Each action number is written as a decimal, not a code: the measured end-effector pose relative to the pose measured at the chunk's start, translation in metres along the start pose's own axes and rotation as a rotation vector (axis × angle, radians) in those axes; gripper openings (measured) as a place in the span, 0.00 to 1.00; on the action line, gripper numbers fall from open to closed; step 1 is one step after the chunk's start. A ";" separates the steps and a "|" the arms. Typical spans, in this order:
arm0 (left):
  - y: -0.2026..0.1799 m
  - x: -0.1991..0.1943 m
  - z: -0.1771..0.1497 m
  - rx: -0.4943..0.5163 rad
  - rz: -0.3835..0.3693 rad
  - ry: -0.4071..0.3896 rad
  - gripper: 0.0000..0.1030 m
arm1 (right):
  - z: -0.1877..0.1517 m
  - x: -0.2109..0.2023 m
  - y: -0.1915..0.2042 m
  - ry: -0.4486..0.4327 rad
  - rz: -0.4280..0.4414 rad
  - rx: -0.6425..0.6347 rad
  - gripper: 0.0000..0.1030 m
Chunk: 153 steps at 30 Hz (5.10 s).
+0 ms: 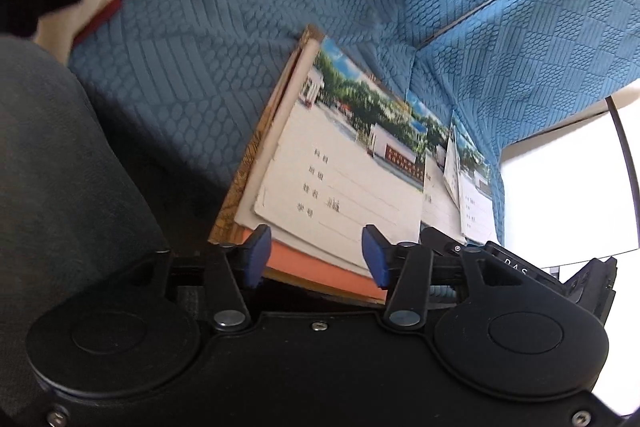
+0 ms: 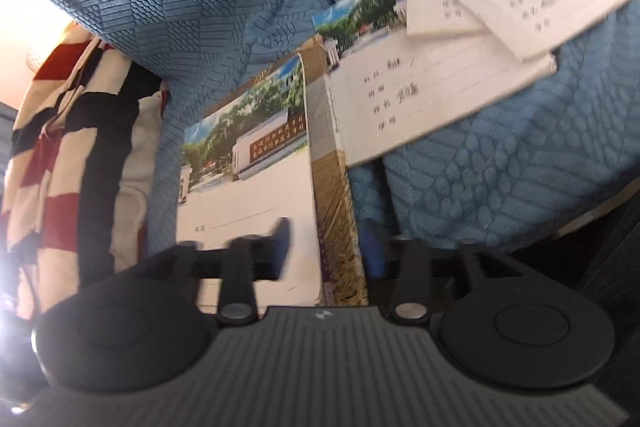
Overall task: Organize objects
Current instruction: 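Lower the photo cards onto the book stack and open both grippers, then pull both grippers back from the book stack, then move both open grippers back and up above the seat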
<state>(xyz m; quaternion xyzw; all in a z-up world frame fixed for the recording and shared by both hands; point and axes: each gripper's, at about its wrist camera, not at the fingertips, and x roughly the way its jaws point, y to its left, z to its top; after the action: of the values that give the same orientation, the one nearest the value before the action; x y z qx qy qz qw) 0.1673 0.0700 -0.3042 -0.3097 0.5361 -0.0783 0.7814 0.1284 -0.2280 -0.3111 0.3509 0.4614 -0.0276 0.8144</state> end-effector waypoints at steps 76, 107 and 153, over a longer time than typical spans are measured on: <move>-0.102 -0.078 0.012 0.392 0.054 -0.273 0.47 | -0.010 -0.130 0.103 -0.370 -0.049 -0.418 0.32; -0.145 -0.117 -0.032 0.442 0.042 -0.296 0.48 | -0.046 -0.176 0.097 -0.388 -0.093 -0.411 0.32; -0.211 -0.061 -0.059 0.542 0.012 -0.206 0.49 | -0.044 -0.189 0.013 -0.412 -0.216 -0.279 0.32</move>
<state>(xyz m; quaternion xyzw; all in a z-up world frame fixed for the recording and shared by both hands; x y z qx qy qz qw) 0.1344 -0.0938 -0.1494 -0.0927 0.4152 -0.1822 0.8865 -0.0071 -0.2444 -0.1728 0.1710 0.3200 -0.1216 0.9239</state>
